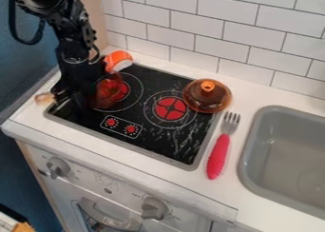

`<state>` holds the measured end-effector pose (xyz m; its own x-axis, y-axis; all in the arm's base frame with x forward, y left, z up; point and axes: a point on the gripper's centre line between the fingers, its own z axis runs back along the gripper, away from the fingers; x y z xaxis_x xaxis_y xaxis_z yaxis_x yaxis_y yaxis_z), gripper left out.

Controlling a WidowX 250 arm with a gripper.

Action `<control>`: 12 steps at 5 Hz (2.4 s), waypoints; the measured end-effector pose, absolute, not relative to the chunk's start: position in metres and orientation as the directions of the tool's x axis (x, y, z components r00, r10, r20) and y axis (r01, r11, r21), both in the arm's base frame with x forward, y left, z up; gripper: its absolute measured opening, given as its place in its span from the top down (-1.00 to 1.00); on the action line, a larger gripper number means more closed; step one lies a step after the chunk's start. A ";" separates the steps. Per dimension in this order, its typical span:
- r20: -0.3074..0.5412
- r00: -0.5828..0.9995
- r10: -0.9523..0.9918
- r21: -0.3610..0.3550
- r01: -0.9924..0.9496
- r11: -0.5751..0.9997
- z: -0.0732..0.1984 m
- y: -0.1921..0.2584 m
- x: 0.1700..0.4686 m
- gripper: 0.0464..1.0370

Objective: Move the brown pot to the bottom right corner of the stove

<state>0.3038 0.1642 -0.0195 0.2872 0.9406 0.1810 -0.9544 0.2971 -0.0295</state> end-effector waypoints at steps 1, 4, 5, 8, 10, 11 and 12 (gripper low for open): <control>0.175 0.287 0.942 -0.047 -0.953 0.299 -0.018 0.160 0.302 0.91; 0.160 0.426 0.890 -0.115 -0.888 0.446 0.026 0.136 0.304 0.95; 0.156 0.528 0.835 -0.145 -0.824 0.548 0.030 0.108 0.310 0.95; 0.180 0.808 0.562 -0.143 -0.543 0.827 0.013 0.025 0.305 0.95; 0.143 0.837 0.528 -0.116 -0.515 0.849 -0.012 0.019 0.301 0.95; 0.141 0.837 0.529 -0.097 -0.520 0.849 -0.017 0.022 0.300 0.91; 0.124 0.835 0.535 -0.073 -0.530 0.845 -0.020 0.024 0.298 0.57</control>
